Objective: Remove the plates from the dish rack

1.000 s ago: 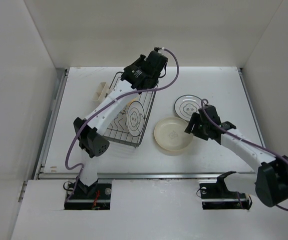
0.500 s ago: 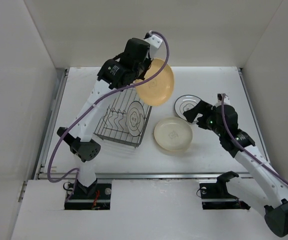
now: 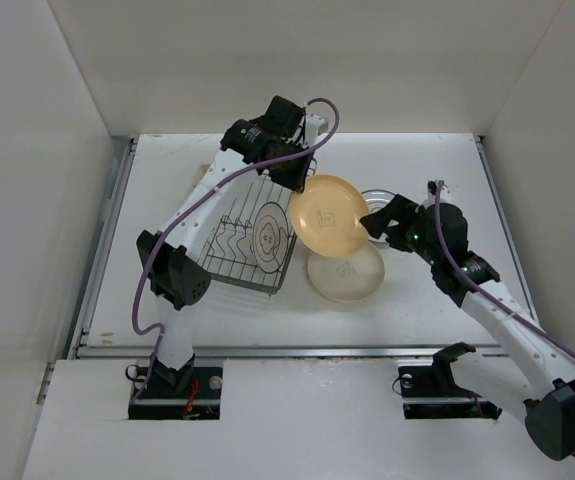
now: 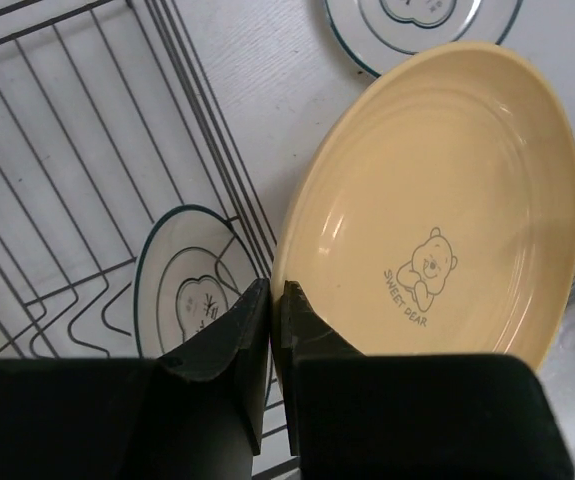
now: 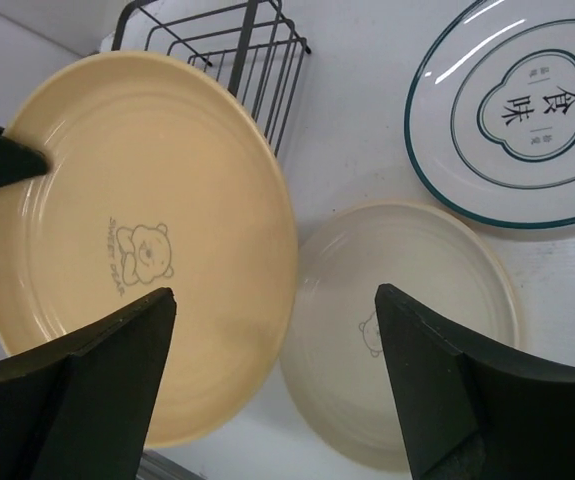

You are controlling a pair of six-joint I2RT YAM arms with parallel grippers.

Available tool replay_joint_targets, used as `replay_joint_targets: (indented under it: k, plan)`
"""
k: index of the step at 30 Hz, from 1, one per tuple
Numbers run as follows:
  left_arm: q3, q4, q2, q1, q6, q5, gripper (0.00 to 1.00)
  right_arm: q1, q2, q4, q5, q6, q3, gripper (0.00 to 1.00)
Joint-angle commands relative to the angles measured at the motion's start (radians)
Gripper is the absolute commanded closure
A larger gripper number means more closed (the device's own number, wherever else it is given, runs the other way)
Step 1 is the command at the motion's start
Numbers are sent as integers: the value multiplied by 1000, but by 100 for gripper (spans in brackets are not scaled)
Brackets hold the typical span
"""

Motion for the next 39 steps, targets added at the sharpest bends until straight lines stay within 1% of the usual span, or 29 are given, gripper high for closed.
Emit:
replay_joint_targets:
  k: [1,2,4,6,8,9,11,12,13,15,17,18,21,23,26,28,30,31,32,33,34,36,37,39]
  plan:
    - [-17,32,-79,-1,-28,107,100,7,44,84,-12,40,2,16]
    - [-18,32,-93,-1,-37,107,100,7,63,67,12,40,11,16]
    - [-28,32,-104,-1,-37,119,100,7,118,47,26,65,23,19]
    - [-39,41,-116,-1,-37,119,100,7,156,47,26,65,32,25]
    - [-51,41,-127,-1,-47,130,100,7,166,47,17,76,32,36]
    - [-63,41,-127,-1,-47,130,100,7,178,59,1,76,32,50]
    - [-73,41,-127,-1,-47,130,100,7,178,73,-10,76,32,66]
    - [-73,41,-127,-1,-47,110,100,7,178,73,-10,76,32,92]
    - [-73,41,-127,-1,-47,98,100,7,158,73,-10,76,32,100]
    - [-73,41,-127,-1,-34,58,100,7,138,55,19,76,42,100]
    - [-73,31,-127,-1,-25,49,97,7,106,18,49,76,42,100]
    - [-73,31,-127,-1,-16,40,92,7,94,7,49,76,42,100]
    - [-73,22,-127,-1,-7,30,66,7,49,-59,112,94,42,100]
    - [-73,22,-127,-1,2,20,54,7,28,-123,170,103,42,100]
    - [-73,22,-127,-1,12,9,45,7,-15,-174,215,115,42,100]
    - [-73,22,-127,-1,12,9,35,7,-29,-197,250,116,32,100]
    - [-62,12,-127,-1,12,-40,25,7,-29,-240,282,134,32,100]
    - [-62,12,-127,-1,12,-78,17,7,-29,-258,295,134,32,100]
    - [-38,2,-127,-1,12,-199,13,7,-29,-277,306,143,32,100]
    - [-27,2,-127,9,24,-265,11,7,-29,-315,316,143,32,100]
    - [-18,-8,-127,24,24,-316,11,7,-29,-330,327,143,19,100]
    - [7,-32,-127,72,33,-391,11,7,-29,-343,327,143,-3,100]
    - [7,-56,-127,140,33,-392,13,7,-29,-356,315,143,-30,100]
    - [7,-67,-127,214,24,-402,14,7,-29,-357,315,152,-58,100]
